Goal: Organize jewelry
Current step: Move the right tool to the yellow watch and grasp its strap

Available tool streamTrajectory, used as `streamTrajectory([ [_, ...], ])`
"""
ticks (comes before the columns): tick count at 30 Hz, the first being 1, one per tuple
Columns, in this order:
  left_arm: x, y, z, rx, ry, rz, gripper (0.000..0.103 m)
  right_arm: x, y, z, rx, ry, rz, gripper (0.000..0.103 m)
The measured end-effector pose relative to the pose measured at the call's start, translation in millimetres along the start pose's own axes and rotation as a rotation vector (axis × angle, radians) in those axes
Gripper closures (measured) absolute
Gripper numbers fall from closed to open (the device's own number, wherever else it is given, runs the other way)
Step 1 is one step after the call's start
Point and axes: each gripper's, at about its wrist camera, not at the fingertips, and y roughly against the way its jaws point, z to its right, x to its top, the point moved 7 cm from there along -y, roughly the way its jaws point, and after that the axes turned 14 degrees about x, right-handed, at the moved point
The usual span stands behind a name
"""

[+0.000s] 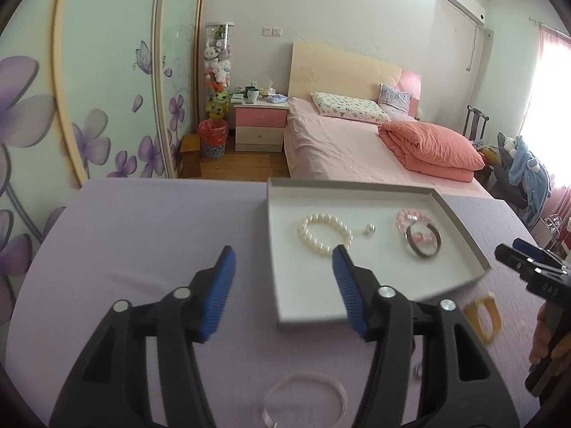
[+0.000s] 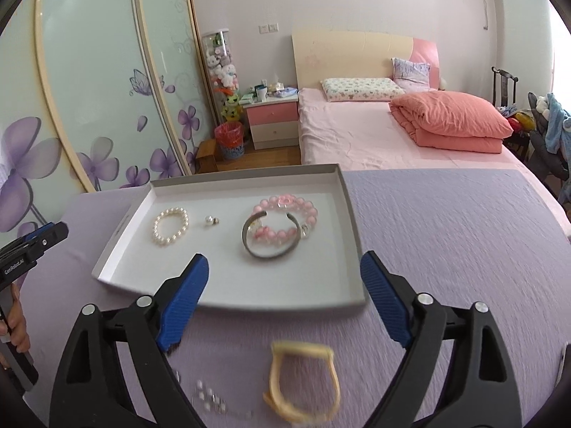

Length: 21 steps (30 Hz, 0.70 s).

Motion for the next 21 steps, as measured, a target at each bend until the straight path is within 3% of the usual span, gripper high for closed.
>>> streamTrajectory([
  [7, -49.7, 37.8, -17.7, -0.002, -0.031, 0.026, 0.026, -38.6, 27.1, -0.5, -0.020, -0.003, 0.002, 0.010],
  [14, -87.5, 50.4, -7.2, -0.032, -0.073, -0.008, 0.021, -76.7, 25.0, 7.5, -0.041, -0.039, -0.051, 0.010],
  [21, -105.4, 43.8, 4.2, -0.058, -0.082, -0.062, 0.020, -89.2, 10.3, 15.2, -0.062, -0.060, -0.101, 0.008],
])
